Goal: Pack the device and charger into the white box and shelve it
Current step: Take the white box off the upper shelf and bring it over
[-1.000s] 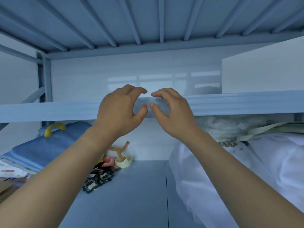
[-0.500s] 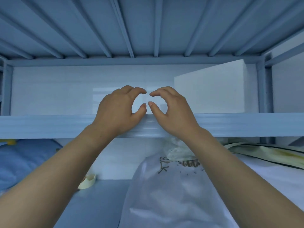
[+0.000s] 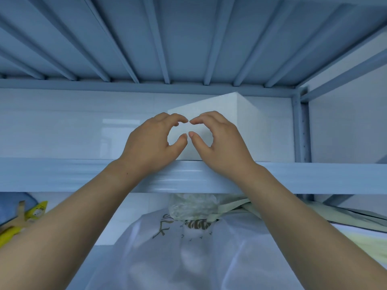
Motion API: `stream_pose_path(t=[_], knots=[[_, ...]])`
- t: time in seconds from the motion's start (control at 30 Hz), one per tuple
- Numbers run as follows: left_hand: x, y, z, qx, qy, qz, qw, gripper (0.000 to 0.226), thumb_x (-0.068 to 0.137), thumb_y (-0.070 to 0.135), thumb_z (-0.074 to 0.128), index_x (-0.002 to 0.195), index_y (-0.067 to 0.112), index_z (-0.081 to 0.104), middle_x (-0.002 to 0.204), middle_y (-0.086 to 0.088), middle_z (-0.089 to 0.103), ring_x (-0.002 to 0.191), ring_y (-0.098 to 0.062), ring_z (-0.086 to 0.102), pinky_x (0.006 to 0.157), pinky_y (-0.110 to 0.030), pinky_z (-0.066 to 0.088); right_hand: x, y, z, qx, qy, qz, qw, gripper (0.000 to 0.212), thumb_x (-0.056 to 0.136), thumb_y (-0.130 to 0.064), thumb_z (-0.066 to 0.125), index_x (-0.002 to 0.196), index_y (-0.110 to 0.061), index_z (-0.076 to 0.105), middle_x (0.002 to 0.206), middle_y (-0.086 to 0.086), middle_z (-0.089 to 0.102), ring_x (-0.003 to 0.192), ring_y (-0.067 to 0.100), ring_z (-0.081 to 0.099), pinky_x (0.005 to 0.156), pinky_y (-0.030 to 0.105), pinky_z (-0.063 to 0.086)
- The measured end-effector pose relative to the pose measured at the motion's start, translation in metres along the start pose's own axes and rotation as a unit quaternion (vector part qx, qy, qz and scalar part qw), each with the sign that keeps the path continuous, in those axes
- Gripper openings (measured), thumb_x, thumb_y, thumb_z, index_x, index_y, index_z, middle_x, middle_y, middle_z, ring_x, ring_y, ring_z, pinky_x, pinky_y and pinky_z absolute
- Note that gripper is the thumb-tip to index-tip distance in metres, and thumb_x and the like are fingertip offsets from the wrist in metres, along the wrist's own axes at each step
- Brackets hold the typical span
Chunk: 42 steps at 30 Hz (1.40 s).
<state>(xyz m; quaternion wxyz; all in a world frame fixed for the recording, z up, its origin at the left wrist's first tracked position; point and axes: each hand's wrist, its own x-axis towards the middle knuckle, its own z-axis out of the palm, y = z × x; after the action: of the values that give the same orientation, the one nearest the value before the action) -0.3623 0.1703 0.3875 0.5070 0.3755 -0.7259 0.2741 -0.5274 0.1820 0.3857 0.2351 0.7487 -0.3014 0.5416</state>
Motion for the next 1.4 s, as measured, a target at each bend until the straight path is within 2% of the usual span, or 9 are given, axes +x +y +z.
stream_pose_path(t=[0.2, 0.33, 0.47, 0.6, 0.8, 1.0, 1.13, 1.4], knots=[[0.024, 0.016, 0.010, -0.031, -0.004, 0.023, 0.999, 0.031, 0.085, 0.046, 0.048, 0.115, 0.042, 0.050, 0.110, 0.014, 0.057, 0.091, -0.009, 0.052, 0.066, -0.027, 0.039, 0.007, 0.015, -0.022, -0.025, 0.016, -0.004, 1.000, 0.023, 0.088, -0.025, 0.056, 0.110, -0.017, 0.059, 0.111, -0.001, 0.057, 0.103, 0.015, 0.053, 0.086, 0.022, 0.040], [0.047, 0.025, 0.011, -0.065, 0.000, 0.044, 0.997, 0.036, 0.080, 0.049, 0.041, 0.113, 0.039, 0.051, 0.108, 0.014, 0.057, 0.096, -0.009, 0.053, 0.066, -0.027, 0.040, 0.025, 0.017, -0.032, -0.037, 0.020, -0.001, 0.999, 0.022, 0.087, -0.022, 0.056, 0.109, -0.017, 0.059, 0.110, 0.000, 0.057, 0.102, 0.017, 0.053, 0.085, 0.025, 0.042], [0.071, 0.023, 0.010, -0.076, -0.010, 0.049, 0.996, 0.031, 0.085, 0.042, 0.047, 0.114, 0.034, 0.053, 0.109, 0.011, 0.057, 0.099, -0.012, 0.053, 0.067, -0.027, 0.040, 0.048, 0.017, -0.039, -0.062, 0.005, -0.007, 0.998, 0.020, 0.087, -0.019, 0.055, 0.107, -0.019, 0.059, 0.109, 0.000, 0.056, 0.101, 0.017, 0.053, 0.084, 0.025, 0.041], [0.081, 0.017, 0.011, -0.079, -0.009, 0.050, 0.996, 0.030, 0.084, 0.038, 0.053, 0.114, 0.037, 0.053, 0.110, 0.012, 0.057, 0.100, -0.011, 0.053, 0.070, -0.028, 0.042, 0.058, 0.020, -0.044, -0.101, -0.012, -0.015, 0.995, 0.024, 0.087, -0.020, 0.055, 0.111, -0.022, 0.056, 0.111, -0.002, 0.055, 0.103, 0.015, 0.050, 0.080, 0.018, 0.034], [0.092, 0.017, 0.020, -0.090, -0.044, 0.066, 0.993, 0.037, 0.084, 0.039, 0.053, 0.121, 0.039, 0.049, 0.123, 0.012, 0.052, 0.112, -0.011, 0.049, 0.086, -0.033, 0.047, 0.063, 0.023, -0.049, -0.151, -0.027, -0.012, 0.988, 0.028, 0.087, -0.018, 0.054, 0.115, -0.018, 0.055, 0.116, 0.000, 0.053, 0.106, 0.015, 0.047, 0.081, 0.016, 0.030], [0.097, 0.014, 0.028, -0.079, -0.113, 0.064, 0.988, 0.050, 0.086, 0.040, 0.052, 0.134, 0.032, 0.040, 0.138, 0.012, 0.045, 0.126, -0.010, 0.040, 0.101, -0.034, 0.039, 0.062, 0.026, -0.052, -0.181, -0.042, 0.009, 0.983, 0.030, 0.087, -0.018, 0.053, 0.117, -0.016, 0.053, 0.121, 0.002, 0.051, 0.112, 0.018, 0.045, 0.083, 0.018, 0.031], [0.097, 0.016, 0.026, -0.069, -0.116, 0.064, 0.989, 0.050, 0.086, 0.037, 0.055, 0.133, 0.027, 0.043, 0.136, 0.007, 0.047, 0.123, -0.014, 0.043, 0.100, -0.032, 0.039, 0.056, 0.027, -0.050, -0.195, -0.062, 0.027, 0.978, 0.033, 0.088, -0.018, 0.053, 0.121, -0.015, 0.052, 0.127, 0.003, 0.049, 0.119, 0.018, 0.041, 0.091, 0.016, 0.028], [0.088, 0.027, 0.001, -0.076, -0.076, 0.065, 0.992, 0.042, 0.086, 0.030, 0.059, 0.127, 0.023, 0.049, 0.128, 0.005, 0.052, 0.118, -0.016, 0.044, 0.097, -0.028, 0.038, 0.049, 0.002, -0.060, -0.189, -0.046, 0.036, 0.980, 0.035, 0.087, -0.017, 0.056, 0.122, -0.015, 0.052, 0.127, 0.003, 0.046, 0.119, 0.018, 0.039, 0.092, 0.020, 0.031]])
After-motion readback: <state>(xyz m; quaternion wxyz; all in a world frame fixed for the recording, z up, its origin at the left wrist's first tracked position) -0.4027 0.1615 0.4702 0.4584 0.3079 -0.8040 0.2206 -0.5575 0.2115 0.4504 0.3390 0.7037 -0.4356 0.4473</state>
